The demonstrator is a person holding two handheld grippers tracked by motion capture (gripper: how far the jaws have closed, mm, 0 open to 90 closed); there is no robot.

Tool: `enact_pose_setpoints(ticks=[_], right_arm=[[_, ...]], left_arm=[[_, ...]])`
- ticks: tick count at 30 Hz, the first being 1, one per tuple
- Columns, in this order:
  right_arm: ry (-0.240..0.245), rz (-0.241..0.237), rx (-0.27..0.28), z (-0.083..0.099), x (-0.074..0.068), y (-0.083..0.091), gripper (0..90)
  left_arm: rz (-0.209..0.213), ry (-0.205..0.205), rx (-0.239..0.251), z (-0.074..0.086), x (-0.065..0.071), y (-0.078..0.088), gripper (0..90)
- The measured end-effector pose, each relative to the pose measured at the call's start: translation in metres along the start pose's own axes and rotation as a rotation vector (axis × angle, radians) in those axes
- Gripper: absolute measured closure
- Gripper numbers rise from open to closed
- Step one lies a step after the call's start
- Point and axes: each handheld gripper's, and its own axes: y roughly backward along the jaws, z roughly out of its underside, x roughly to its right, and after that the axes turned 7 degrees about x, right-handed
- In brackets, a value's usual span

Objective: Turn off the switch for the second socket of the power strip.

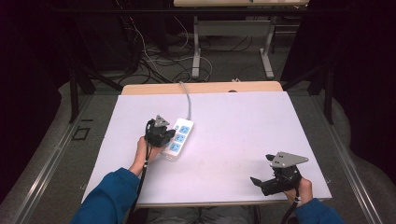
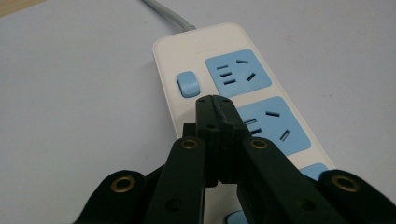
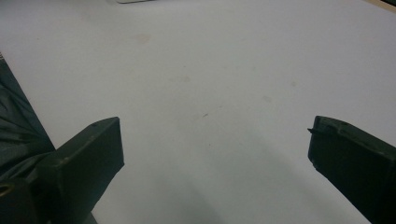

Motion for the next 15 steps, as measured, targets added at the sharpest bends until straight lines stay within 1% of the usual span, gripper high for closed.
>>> enact_pose_setpoints(ticks=[8,15], right_arm=[[0.007,0.002,0.005,0.0,0.0005,-0.0003,2.5],[0.001,0.003,0.003,0.0001,0.0001,-0.0001,2.5]], left_arm=[[-0.005,-0.003,-0.002,-0.0004,0.0006,0.0,90.0],[-0.005,-0.006,0.001,-0.0006,0.0008,-0.0003,90.0]])
